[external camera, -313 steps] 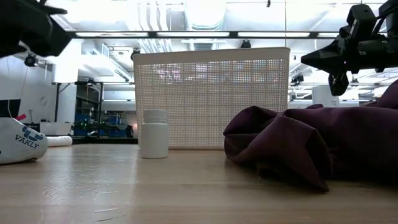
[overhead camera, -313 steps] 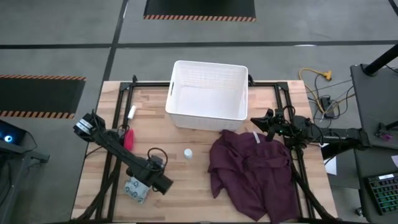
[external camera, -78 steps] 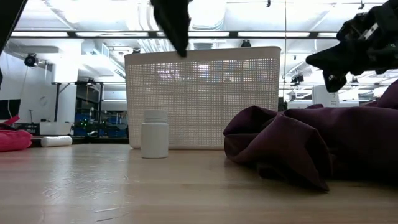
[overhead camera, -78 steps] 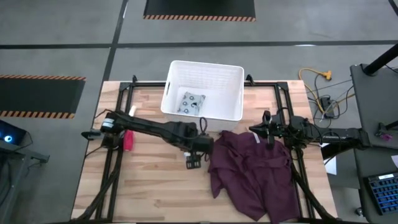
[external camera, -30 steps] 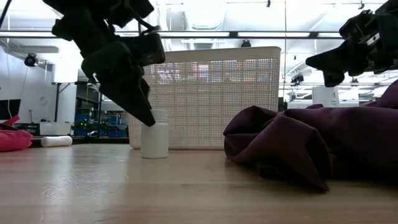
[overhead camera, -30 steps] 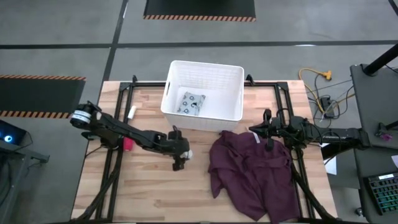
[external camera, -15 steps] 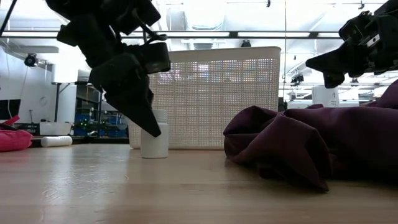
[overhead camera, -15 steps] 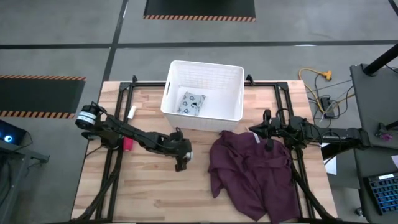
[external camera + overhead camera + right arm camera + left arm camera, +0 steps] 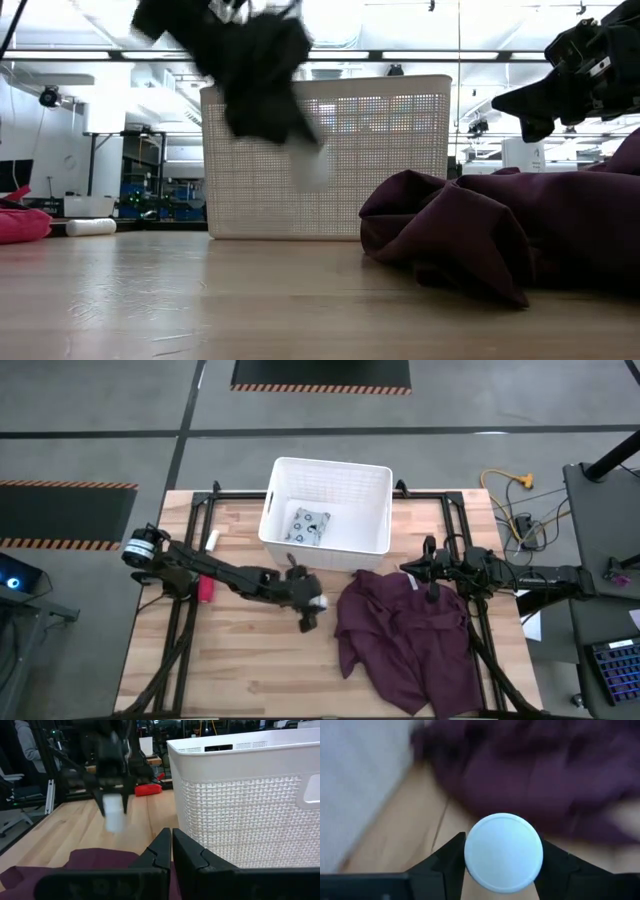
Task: Pick & place medical supplies in basket/bin
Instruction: Put the medicine bottle into the white bin
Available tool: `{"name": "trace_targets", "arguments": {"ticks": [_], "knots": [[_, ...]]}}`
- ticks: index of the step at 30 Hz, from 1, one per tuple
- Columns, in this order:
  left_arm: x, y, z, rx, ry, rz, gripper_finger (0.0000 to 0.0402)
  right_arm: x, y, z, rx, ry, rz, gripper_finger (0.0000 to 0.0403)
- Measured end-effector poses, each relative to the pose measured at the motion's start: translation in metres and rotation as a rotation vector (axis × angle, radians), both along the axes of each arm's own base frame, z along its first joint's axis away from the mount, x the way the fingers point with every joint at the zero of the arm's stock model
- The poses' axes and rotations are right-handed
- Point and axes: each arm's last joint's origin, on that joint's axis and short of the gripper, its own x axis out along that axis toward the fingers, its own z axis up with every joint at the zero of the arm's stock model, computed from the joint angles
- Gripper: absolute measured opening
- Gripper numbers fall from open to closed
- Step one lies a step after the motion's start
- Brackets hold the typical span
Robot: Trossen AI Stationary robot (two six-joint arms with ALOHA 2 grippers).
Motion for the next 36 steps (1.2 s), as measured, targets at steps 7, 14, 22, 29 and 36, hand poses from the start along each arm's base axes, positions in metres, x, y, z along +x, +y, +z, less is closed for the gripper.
{"name": "trace_targets", "arguments": {"ticks": [7, 14, 22, 29, 36], "knots": [[0.030, 0.024, 0.118, 0.144, -0.167, 0.055, 0.0164, 0.000, 0.000, 0.000, 0.014, -0.001, 0.000, 0.0009], [0.025, 0.085, 0.182, 0.308, -0.139, 0.255, 0.0164, 0.000, 0.000, 0.000, 0.050, -0.002, -0.001, 0.0009], [0.003, 0.196, 0.138, 0.229, -0.021, 0.528, 0.0164, 0.000, 0.000, 0.000, 0.050, -0.001, -0.001, 0.0009], [-0.021, 0.244, 0.077, 0.173, 0.042, 0.607, 0.0164, 0.000, 0.000, 0.000, 0.050, -0.001, -0.001, 0.0009], [-0.027, 0.253, 0.063, 0.220, 0.014, 0.641, 0.0164, 0.000, 0.000, 0.000, 0.049, -0.001, -0.003, 0.0009]]}}
